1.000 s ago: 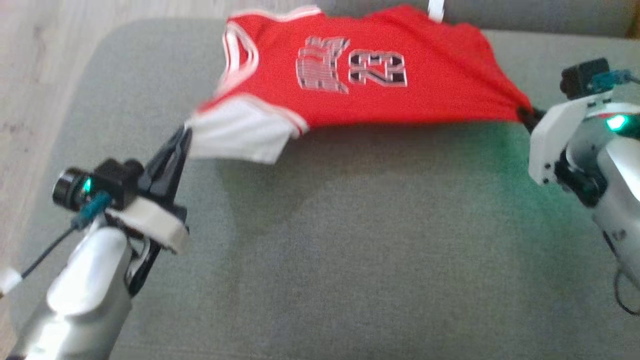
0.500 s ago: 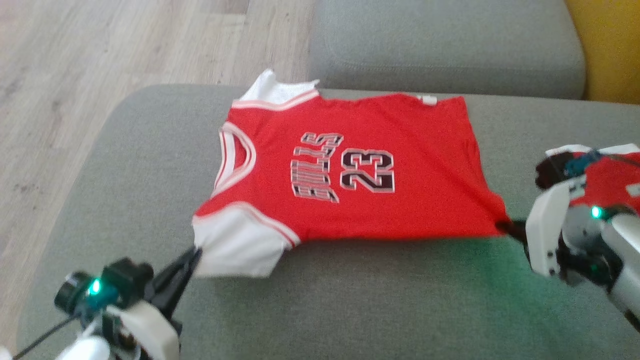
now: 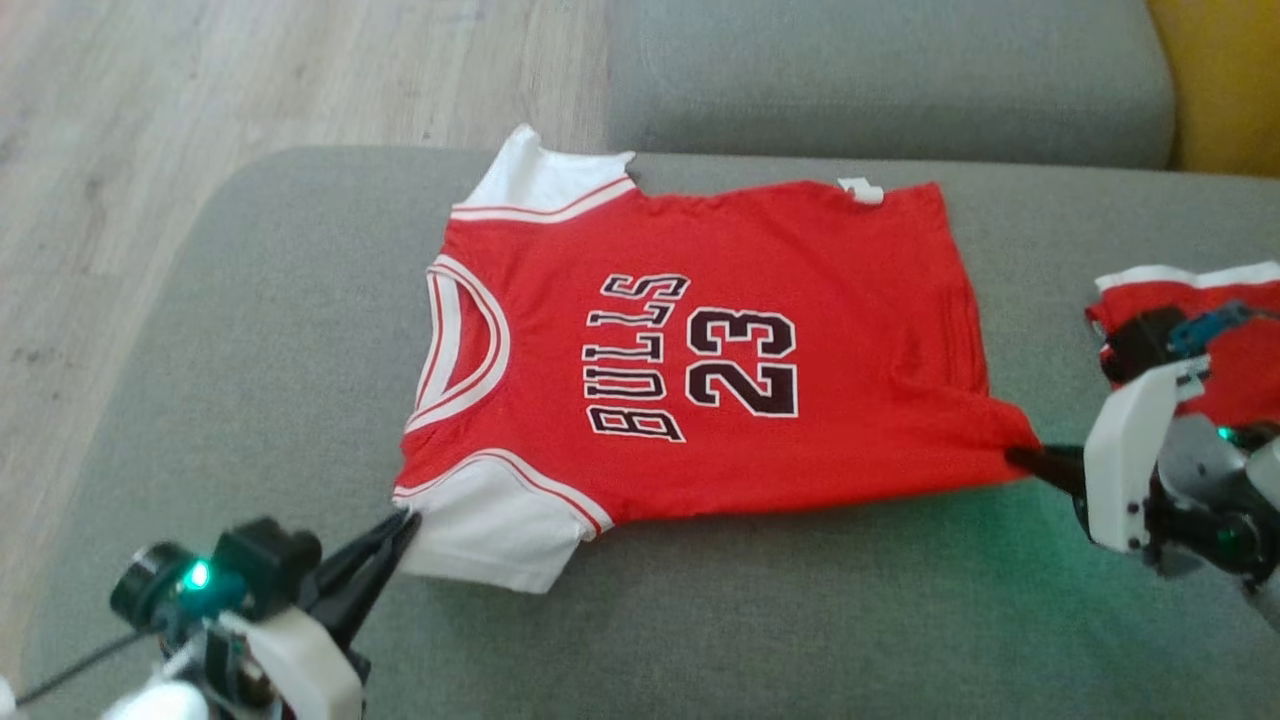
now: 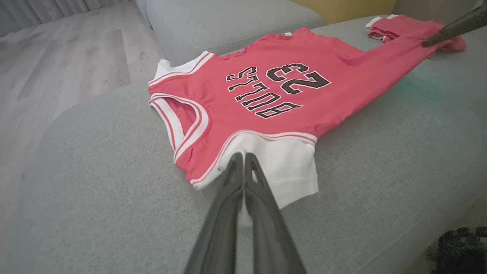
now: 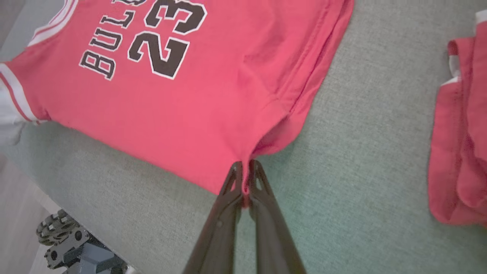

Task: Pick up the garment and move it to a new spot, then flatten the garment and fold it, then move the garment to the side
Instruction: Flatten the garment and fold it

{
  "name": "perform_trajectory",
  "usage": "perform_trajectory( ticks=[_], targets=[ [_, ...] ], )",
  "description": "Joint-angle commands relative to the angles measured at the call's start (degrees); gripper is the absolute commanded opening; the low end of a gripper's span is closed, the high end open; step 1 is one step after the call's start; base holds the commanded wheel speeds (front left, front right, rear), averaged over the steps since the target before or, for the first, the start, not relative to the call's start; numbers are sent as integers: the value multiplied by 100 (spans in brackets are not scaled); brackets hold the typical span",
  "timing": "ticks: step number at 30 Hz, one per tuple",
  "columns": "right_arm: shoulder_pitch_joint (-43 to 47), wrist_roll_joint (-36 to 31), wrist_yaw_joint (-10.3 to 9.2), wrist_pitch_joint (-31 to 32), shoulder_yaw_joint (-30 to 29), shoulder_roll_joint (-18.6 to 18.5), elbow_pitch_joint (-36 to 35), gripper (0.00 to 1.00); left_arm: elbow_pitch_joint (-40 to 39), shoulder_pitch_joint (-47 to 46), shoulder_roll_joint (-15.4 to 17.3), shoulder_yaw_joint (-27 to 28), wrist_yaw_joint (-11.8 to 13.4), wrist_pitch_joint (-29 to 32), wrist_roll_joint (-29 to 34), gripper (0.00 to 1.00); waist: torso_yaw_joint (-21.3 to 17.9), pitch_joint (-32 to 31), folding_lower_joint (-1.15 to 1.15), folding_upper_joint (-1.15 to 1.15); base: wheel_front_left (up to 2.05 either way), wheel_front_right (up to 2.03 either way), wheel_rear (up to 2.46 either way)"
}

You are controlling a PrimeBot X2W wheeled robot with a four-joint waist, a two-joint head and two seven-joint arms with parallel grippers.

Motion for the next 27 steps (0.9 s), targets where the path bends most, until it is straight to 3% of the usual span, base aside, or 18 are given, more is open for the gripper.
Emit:
perform_trajectory(
  ticks=[1, 14, 27],
  targets=[
    [-213, -20, 37, -8, -123, -66, -108, 0, -106, -550, 182, 290, -31, 17, -36, 0, -17, 162, 0, 0, 0, 0, 0],
    [-1129, -473, 37, 11, -567, 443, 305, 0, 1040, -2372, -44, 153, -415, 289, -51, 0, -119, 1032, 0, 0, 0, 0, 0],
    [-1539, -832, 37, -154, -629, 778, 696, 0, 2391, -3985, -197, -612, -486, 52, -103, 0, -209, 1548, 0, 0, 0, 0, 0]
  ],
)
